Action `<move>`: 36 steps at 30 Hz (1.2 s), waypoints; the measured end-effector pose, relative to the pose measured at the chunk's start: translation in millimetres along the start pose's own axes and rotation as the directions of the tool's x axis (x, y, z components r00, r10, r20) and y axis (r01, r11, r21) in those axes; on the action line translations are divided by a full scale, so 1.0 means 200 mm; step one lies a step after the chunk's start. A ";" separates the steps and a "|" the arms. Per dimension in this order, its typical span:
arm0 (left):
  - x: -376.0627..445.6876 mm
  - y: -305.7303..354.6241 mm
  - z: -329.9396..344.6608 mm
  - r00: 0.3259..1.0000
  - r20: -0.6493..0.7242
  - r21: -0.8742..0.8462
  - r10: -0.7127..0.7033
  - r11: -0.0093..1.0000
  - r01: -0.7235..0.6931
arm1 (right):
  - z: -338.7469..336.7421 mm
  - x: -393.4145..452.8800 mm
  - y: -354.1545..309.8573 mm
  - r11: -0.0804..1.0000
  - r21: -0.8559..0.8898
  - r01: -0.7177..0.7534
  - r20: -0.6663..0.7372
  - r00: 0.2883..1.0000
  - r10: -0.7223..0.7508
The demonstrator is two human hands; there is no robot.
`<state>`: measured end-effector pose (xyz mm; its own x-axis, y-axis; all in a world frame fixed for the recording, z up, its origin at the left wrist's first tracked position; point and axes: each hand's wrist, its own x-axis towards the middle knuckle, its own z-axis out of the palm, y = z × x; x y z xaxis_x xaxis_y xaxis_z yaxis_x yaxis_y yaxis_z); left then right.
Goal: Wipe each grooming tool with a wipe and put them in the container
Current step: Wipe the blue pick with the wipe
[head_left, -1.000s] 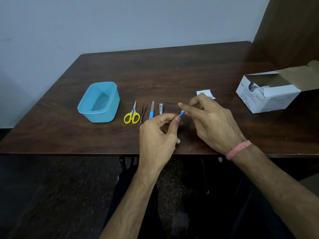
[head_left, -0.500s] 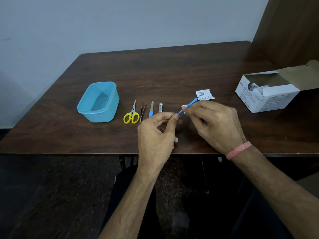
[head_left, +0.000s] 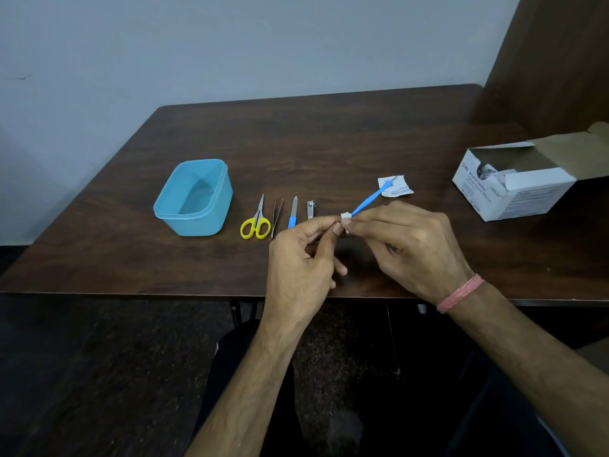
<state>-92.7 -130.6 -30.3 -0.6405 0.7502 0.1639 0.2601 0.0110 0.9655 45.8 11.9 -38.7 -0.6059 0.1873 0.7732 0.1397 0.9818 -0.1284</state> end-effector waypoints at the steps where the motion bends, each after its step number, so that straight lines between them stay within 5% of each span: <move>1: 0.00 0.00 0.00 1.000 0.005 -0.001 -0.001 1.000 0.001 | 0.00 0.00 0.00 1.000 0.006 -0.006 0.003 1.000 0.006; 14: 0.00 0.00 0.00 1.000 0.028 0.031 0.002 1.000 -0.003 | 0.00 0.01 -0.01 0.997 -0.044 -0.070 -0.014 0.997 0.069; 29: 0.00 0.00 0.00 0.999 0.045 -0.046 -0.002 0.999 0.005 | -0.02 0.04 -0.04 0.990 -0.081 -0.115 0.126 0.984 0.125; 36: 0.06 0.08 -0.04 0.964 0.182 -0.160 -0.193 0.962 0.223 | -0.04 0.04 -0.05 0.998 -0.054 -0.021 0.106 0.994 0.026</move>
<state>-102.4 -127.7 -11.5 -0.5362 0.8416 -0.0654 -0.0086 0.0720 0.9974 45.7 2.4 -27.2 -0.6814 0.2154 0.6995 0.1947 0.9746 -0.1105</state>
